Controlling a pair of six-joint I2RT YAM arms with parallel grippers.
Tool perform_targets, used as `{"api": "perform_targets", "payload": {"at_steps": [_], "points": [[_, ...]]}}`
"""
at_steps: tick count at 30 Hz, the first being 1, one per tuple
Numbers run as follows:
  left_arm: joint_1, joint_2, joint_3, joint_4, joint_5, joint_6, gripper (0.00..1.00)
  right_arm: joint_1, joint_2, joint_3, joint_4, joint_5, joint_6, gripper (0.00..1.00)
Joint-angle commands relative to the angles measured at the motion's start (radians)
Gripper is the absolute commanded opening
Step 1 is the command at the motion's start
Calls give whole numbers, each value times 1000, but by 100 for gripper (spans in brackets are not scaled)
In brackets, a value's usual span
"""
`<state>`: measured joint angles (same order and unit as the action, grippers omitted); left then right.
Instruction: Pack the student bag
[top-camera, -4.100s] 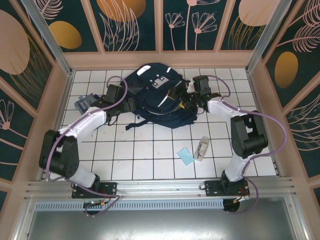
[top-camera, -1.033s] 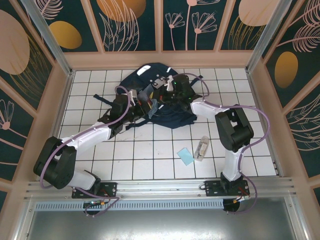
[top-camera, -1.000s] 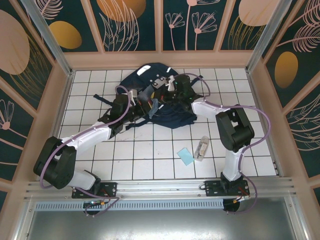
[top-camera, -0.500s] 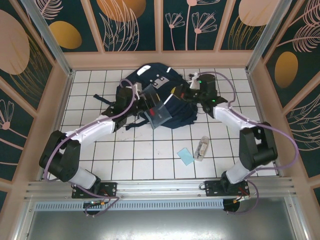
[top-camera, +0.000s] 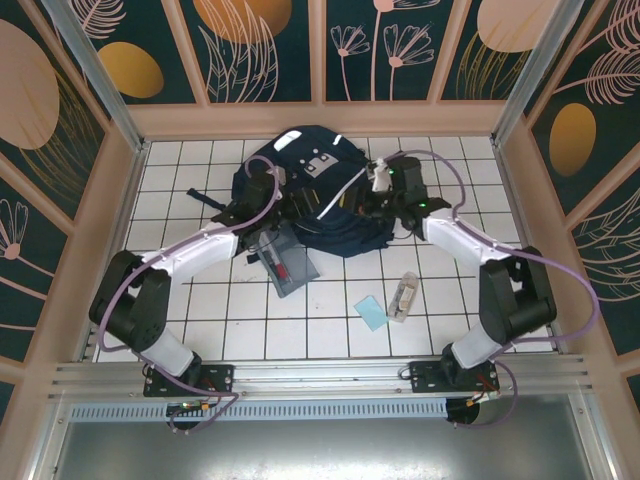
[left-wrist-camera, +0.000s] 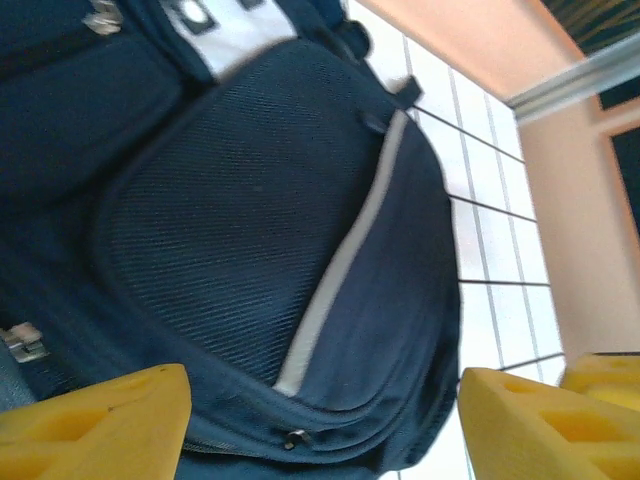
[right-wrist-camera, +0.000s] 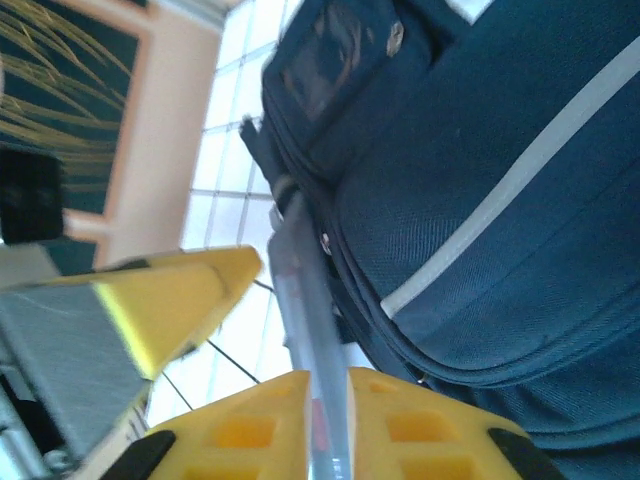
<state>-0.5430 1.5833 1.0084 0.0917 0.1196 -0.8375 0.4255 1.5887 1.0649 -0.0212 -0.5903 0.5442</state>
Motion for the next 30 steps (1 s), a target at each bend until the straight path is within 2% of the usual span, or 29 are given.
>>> {"api": "perform_targets", "payload": {"at_steps": [1, 6, 11, 16, 23, 25, 26, 27, 30], "points": [[34, -85, -30, -59, -107, 26, 75, 59, 60, 58, -45, 29, -75, 29], [118, -158, -157, -49, -97, 5, 75, 146, 110, 39, -44, 18, -77, 55], [174, -202, -273, -22, -87, -15, 76, 230, 167, 18, -63, 40, -76, 68], [178, -201, -374, 22, -81, -48, 75, 274, 232, 31, -70, 78, -88, 70], [177, -139, -500, 186, -19, -132, 74, 345, 376, 165, -21, 31, -89, 70], [178, -138, -511, 208, -8, -145, 74, 363, 406, 202, 1, 8, -78, 67], [178, -140, -513, 213, -5, -148, 73, 367, 422, 220, 9, -5, -70, 61], [177, -144, -513, 216, -4, -147, 74, 369, 438, 237, 16, -20, -61, 49], [178, -164, -504, 204, -5, -146, 74, 362, 432, 241, 29, -16, -49, 0]]}}
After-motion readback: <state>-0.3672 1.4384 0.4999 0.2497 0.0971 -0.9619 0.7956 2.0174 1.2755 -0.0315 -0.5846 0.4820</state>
